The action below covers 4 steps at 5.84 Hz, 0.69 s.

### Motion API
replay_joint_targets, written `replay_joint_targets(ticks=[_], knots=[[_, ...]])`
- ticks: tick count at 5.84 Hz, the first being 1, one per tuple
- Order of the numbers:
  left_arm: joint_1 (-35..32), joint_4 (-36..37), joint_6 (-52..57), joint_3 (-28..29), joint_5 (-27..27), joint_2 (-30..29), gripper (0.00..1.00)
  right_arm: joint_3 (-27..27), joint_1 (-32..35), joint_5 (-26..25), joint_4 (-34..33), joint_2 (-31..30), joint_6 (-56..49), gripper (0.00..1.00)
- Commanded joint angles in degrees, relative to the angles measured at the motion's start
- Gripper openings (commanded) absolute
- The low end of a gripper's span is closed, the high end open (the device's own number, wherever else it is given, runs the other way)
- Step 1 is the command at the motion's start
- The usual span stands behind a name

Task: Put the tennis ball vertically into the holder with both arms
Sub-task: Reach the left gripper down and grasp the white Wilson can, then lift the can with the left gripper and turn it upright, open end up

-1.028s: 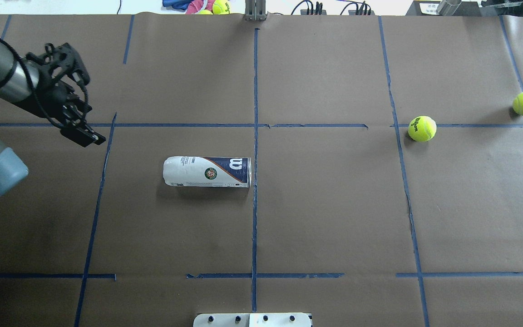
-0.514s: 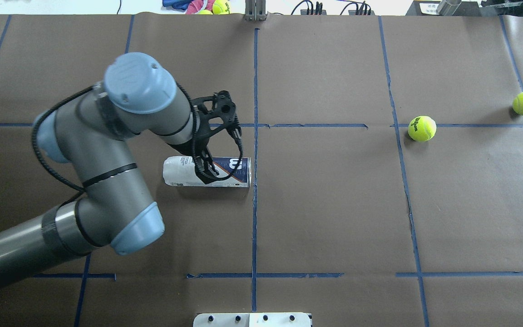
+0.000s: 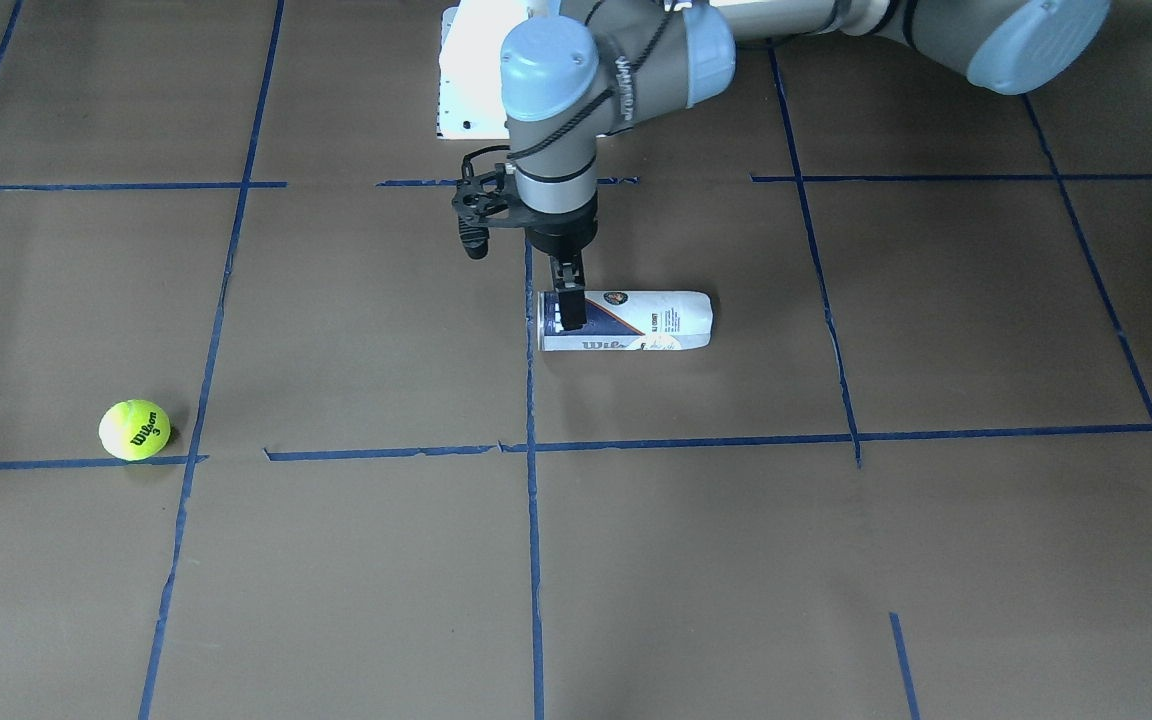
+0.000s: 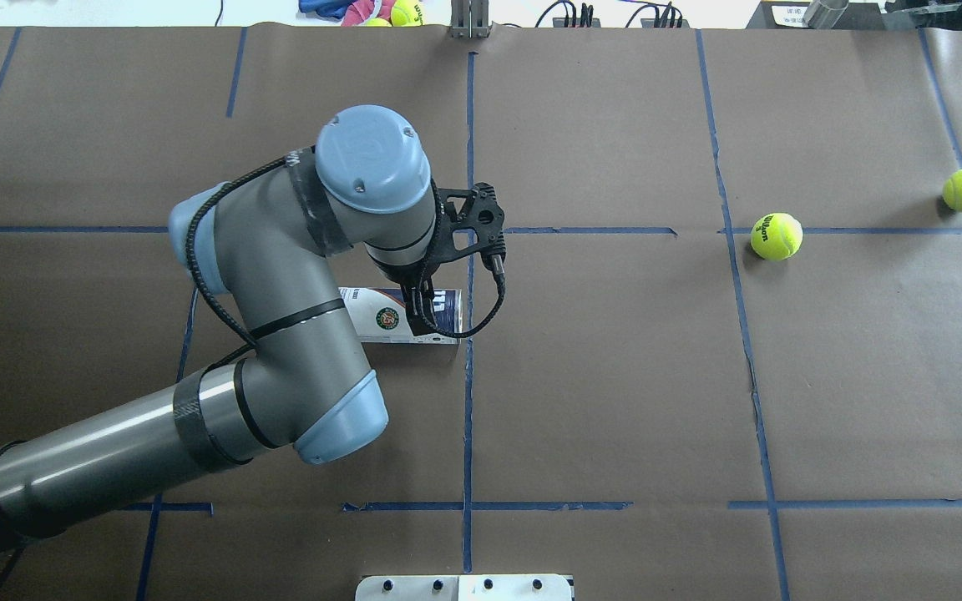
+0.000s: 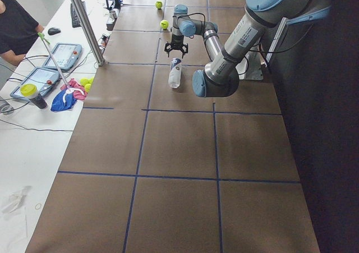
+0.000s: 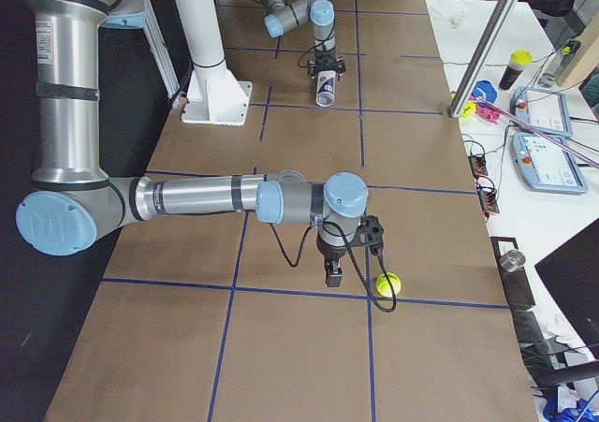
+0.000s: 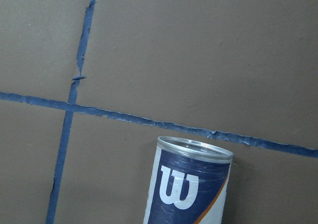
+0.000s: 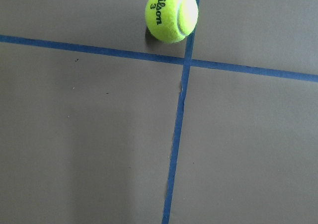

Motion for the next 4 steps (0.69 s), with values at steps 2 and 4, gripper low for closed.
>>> replay_joint_targets(ticks=[2, 4], knots=[[3.0, 2.1, 2.2, 3.2, 5.1, -1.4, 1.00, -0.2, 0.0, 0.0, 0.0, 0.0, -0.1, 1.00], [3.0, 0.7, 2.1, 4.8, 5.1, -1.3, 1.00, -0.3, 0.0, 0.0, 0.0, 0.0, -0.1, 1.00]])
